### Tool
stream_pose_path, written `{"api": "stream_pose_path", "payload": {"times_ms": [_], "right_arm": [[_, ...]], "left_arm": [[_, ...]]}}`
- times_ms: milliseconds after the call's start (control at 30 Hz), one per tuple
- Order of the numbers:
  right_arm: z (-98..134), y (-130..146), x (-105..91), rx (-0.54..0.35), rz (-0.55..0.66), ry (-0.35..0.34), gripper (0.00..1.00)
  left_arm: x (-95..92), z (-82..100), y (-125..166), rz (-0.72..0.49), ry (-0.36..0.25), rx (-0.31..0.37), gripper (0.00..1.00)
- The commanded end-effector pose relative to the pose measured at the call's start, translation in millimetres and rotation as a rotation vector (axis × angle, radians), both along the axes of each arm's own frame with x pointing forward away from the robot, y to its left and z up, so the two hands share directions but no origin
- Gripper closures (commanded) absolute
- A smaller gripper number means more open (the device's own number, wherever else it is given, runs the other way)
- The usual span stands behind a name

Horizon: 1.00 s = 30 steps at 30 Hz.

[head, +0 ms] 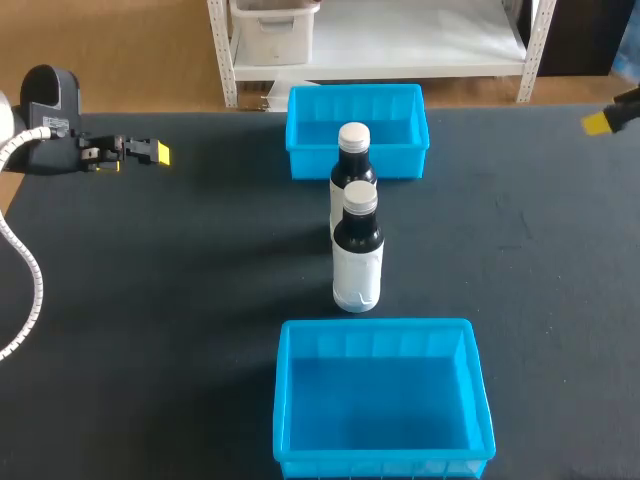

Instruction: Pick up the bottle, and place it in the far bin if it is heavy, or in the near bin if it is light.

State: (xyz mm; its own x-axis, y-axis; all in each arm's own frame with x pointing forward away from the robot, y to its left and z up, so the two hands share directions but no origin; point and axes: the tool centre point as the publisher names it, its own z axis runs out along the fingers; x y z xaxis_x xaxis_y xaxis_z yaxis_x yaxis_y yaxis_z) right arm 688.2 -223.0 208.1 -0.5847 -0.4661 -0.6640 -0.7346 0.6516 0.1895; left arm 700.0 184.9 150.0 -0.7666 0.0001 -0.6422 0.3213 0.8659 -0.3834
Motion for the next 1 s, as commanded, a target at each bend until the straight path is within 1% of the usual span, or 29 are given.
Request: {"api": "stream_pose_path", "payload": {"times_ms": [33, 100, 133, 200, 233, 300, 333, 433, 600, 700, 767, 900, 1000], "right_arm": [[2, -2, 10.3, 0.122, 0.248, 0.12, 0.0], [2, -2, 10.3, 0.122, 0.248, 0.12, 0.0], [1, 3, 12.0, 0.13, 0.317, 0.047, 0.0], [-2, 14, 11.8, 0.142, 0.378, -0.011, 0.0], [-4, 20, 9.3, 0.16, 0.434, -0.037, 0.0], [-8, 31, 4.5, 0.159, 0.474, -0.064, 0.0], [-11, 37, 1.1, 0.173, 0.511, -0.08, 0.0], [-21, 50, -7.0, 0.173, 0.536, -0.104, 0.0], [-32, 70, -25.8, 0.115, 0.533, -0.17, 0.0], [-41, 83, -29.0, 0.09, 0.521, -0.185, 0.0], [-46, 93, -32.5, 0.053, 0.498, -0.201, 0.0], [-51, 110, -40.3, 0.067, 0.483, -0.215, 0.0], [-53, 123, -46.1, 0.084, 0.509, -0.221, 0.0]], "left_arm": [[0.0, 0.0, 0, 0.0, 0.0, 0.0, 0.0], [0.0, 0.0, 0, 0.0, 0.0, 0.0, 0.0], [0.0, 0.0, 0, 0.0, 0.0, 0.0, 0.0], [0.0, 0.0, 0, 0.0, 0.0, 0.0, 0.0], [0.0, 0.0, 0, 0.0, 0.0, 0.0, 0.0], [0.0, 0.0, 0, 0.0, 0.0, 0.0, 0.0], [0.0, 0.0, 0, 0.0, 0.0, 0.0, 0.0], [0.0, 0.0, 0, 0.0, 0.0, 0.0, 0.0], [0.0, 0.0, 0, 0.0, 0.0, 0.0, 0.0], [0.0, 0.0, 0, 0.0, 0.0, 0.0, 0.0], [0.0, 0.0, 0, 0.0, 0.0, 0.0, 0.0], [0.0, 0.0, 0, 0.0, 0.0, 0.0, 0.0], [0.0, 0.0, 0, 0.0, 0.0, 0.0, 0.0]]}}
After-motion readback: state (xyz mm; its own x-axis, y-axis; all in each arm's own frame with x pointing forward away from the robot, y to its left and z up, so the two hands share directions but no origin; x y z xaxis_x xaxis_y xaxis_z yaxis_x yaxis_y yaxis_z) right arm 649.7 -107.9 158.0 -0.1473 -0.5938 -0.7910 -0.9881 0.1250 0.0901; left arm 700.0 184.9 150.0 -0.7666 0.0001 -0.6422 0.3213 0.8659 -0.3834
